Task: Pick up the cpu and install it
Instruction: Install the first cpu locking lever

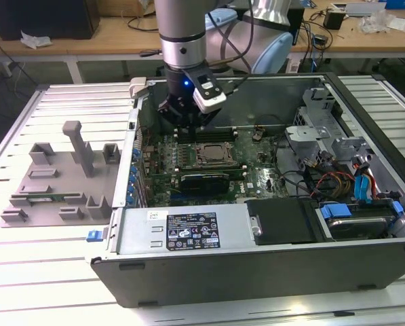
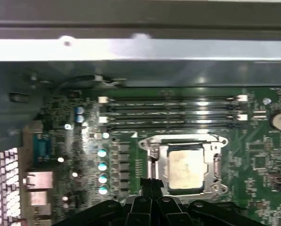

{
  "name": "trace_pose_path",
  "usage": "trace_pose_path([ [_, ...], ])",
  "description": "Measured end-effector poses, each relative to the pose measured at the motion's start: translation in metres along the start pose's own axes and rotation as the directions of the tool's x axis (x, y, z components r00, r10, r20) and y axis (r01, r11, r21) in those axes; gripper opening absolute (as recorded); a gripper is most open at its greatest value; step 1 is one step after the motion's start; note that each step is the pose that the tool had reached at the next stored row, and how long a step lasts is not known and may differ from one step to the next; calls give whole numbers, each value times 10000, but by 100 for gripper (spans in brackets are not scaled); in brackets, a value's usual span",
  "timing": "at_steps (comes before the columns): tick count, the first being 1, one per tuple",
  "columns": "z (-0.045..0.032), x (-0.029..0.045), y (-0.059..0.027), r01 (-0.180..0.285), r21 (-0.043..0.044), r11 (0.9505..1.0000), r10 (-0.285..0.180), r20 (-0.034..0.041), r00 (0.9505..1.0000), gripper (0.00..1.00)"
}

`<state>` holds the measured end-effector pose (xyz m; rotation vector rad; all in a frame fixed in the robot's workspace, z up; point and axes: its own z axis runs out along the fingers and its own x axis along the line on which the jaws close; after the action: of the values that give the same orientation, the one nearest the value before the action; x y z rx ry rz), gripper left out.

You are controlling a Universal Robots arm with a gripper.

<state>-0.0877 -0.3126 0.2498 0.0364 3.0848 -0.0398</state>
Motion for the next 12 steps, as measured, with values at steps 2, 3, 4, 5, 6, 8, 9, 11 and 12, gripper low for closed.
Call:
trace_pose_path([
  [2, -2, 50, 3, -3, -1, 10000, 3, 0, 10000, 11],
  [3, -3, 50, 3, -2, 0, 10000, 2, 0, 10000, 11],
  [4, -3, 51, 2, -1, 0, 10000, 1, -1, 10000, 11],
  [5, -23, 50, 2, -1, 2, 10000, 1, -1, 10000, 11],
  [6, -46, 48, 1, -1, 0, 10000, 1, 0, 10000, 11],
  [8, -92, 46, 0, -2, 1, 10000, 2, -1, 10000, 11],
  [9, -95, 46, 0, -1, 0, 10000, 1, 0, 10000, 11],
  [11, -96, 47, 0, -3, -21, 10000, 3, 2, 10000, 11],
  [12, -96, 50, 0, -6, -95, 10000, 6, 9, 10000, 11],
])
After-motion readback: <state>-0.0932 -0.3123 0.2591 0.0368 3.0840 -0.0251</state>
